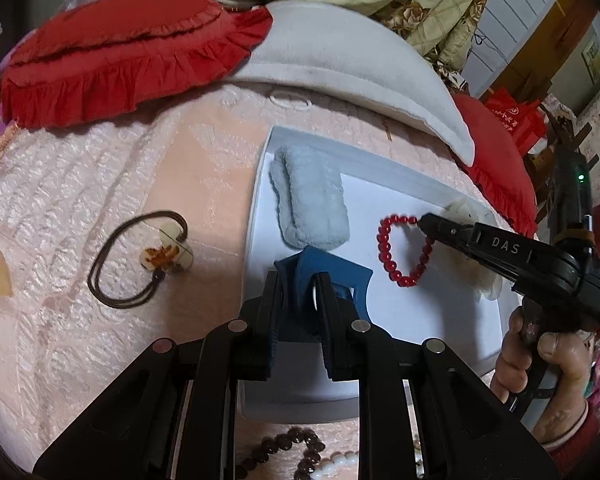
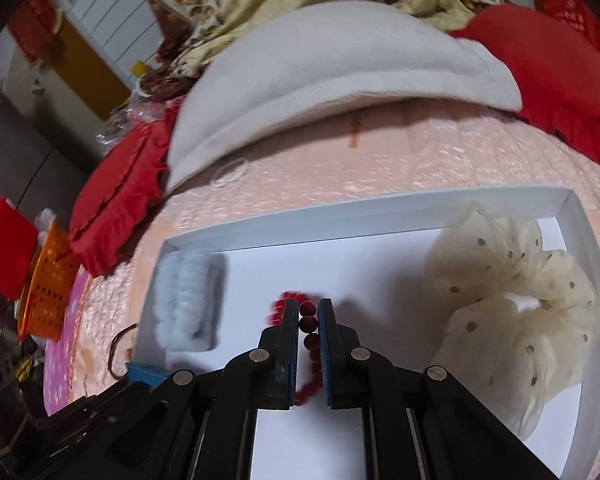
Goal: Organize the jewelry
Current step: 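Lower the red bracelet into the box with the right gripper while the left gripper carries the clip over, then set the blue claw clip in the box and open the left gripper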
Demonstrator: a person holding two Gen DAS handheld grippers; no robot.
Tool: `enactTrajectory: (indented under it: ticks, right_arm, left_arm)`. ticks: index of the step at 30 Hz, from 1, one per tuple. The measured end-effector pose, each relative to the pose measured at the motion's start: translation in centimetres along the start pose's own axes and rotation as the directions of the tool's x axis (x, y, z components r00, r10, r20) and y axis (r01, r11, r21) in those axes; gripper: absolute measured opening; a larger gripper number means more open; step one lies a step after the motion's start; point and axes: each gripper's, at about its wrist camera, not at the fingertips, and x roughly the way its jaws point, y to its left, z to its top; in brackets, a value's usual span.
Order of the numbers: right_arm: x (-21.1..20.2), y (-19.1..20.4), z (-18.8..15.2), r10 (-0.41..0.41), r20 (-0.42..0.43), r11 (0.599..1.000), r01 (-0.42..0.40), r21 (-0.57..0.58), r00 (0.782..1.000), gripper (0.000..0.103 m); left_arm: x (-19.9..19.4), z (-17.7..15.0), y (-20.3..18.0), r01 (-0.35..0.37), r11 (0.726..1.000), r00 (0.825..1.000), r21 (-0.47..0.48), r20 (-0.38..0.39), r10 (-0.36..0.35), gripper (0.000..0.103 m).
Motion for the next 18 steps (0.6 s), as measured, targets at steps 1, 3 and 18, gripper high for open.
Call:
enactTrajectory:
  ticks: [1,3,18]
  right_arm:
    - [0.0,-0.3,0.0,0.0,0.0,1.0,0.0,0.014,1.0,0.009]
    - [0.1,-0.8,-0.1,-0.001,-0.002,1.0,0.001,0.029,1.0,0.009]
    - [-6.0,-0.5,-2.4,0.039,0.061,0.999,-0.038,-0.016,0.997,0.025]
  left_arm:
    - [0.0,0.1,0.0,-0.003,1.0,1.0,0.003,0.003,0.003,0.016]
    - [-0.1,0.1,0.0,-0.003,1.0,1.0,0.003,0.009,0.003,0.018]
    - [-8.2,-1.3,0.4,-0.035,0.999,0.991,0.013,0.127,0.034,0.037]
